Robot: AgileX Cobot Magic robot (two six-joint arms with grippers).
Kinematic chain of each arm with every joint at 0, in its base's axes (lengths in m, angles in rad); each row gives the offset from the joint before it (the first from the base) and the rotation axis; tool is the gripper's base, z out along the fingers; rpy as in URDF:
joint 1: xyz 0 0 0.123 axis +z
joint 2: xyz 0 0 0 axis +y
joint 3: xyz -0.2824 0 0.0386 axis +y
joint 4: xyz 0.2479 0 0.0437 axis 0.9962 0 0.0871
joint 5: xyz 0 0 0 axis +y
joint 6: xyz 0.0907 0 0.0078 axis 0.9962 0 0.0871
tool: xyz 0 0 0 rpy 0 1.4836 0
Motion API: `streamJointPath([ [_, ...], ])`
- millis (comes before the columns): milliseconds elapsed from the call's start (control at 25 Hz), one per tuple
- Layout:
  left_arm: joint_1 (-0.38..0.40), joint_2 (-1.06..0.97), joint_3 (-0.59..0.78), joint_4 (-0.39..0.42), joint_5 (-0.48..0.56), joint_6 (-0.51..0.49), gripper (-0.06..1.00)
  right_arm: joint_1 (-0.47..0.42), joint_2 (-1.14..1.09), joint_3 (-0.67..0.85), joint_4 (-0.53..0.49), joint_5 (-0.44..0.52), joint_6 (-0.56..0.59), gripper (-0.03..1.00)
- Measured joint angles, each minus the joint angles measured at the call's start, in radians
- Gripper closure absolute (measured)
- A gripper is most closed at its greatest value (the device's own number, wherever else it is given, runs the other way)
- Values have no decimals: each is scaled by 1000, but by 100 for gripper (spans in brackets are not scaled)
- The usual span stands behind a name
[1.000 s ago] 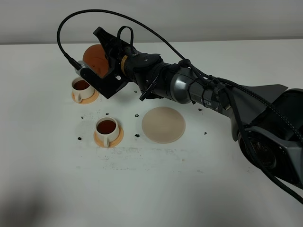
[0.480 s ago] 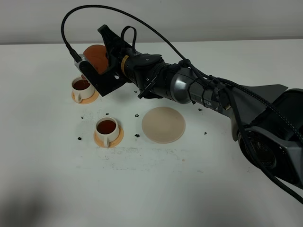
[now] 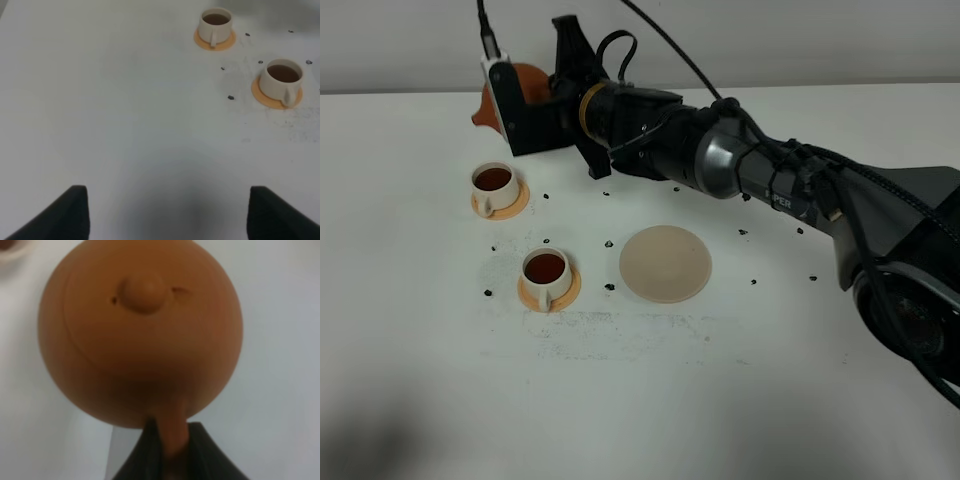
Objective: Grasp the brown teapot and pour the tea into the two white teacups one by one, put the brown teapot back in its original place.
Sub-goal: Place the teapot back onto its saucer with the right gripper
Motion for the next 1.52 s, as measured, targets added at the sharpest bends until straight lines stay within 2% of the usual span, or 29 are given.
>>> streamJointPath([
  [120,0,0,0,0,0,0,28,-8,-49,0,269,53,-33,85],
  [280,0,0,0,0,0,0,28,-35,-72,-1,618,181,-121,85],
  [400,0,0,0,0,0,0,28,-57,-72,1,811,277,-171,85],
  [480,0,0,0,0,0,0,28,-68,-72,10,882,302,-180,85],
  [840,0,0,0,0,0,0,28,-90,-47,58,990,298,-183,85],
  [1240,0,0,0,0,0,0,28,-91,47,59,1045,288,-181,85],
  [1520,0,0,0,0,0,0,28,-92,-9,63,1054,312,-181,85],
])
